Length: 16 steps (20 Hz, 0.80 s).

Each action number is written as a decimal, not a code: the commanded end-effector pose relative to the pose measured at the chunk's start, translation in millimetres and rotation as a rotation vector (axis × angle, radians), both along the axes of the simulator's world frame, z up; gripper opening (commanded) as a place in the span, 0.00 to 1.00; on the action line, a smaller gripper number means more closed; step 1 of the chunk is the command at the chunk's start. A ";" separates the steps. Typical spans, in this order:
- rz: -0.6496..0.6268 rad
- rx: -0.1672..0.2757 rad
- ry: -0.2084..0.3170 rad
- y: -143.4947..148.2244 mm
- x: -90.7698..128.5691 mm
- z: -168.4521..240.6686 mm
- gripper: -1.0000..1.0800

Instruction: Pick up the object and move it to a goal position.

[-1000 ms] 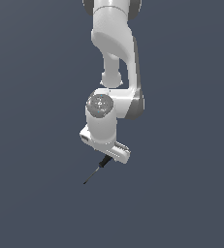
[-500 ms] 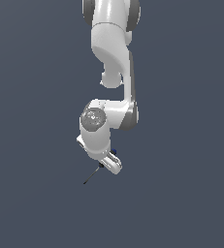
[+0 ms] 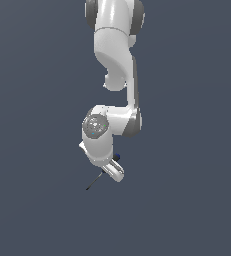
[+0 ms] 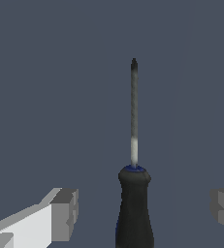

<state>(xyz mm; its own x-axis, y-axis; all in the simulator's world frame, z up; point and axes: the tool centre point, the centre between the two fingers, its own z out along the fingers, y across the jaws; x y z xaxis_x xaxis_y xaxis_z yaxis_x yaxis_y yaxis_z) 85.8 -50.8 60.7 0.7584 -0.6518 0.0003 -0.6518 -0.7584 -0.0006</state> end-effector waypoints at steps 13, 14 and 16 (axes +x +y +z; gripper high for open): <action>-0.005 0.000 0.001 -0.7 0.2 -45.4 0.96; -0.005 0.000 0.001 -0.7 0.2 -45.4 0.00; -0.005 0.000 0.001 -0.7 0.2 -45.4 0.00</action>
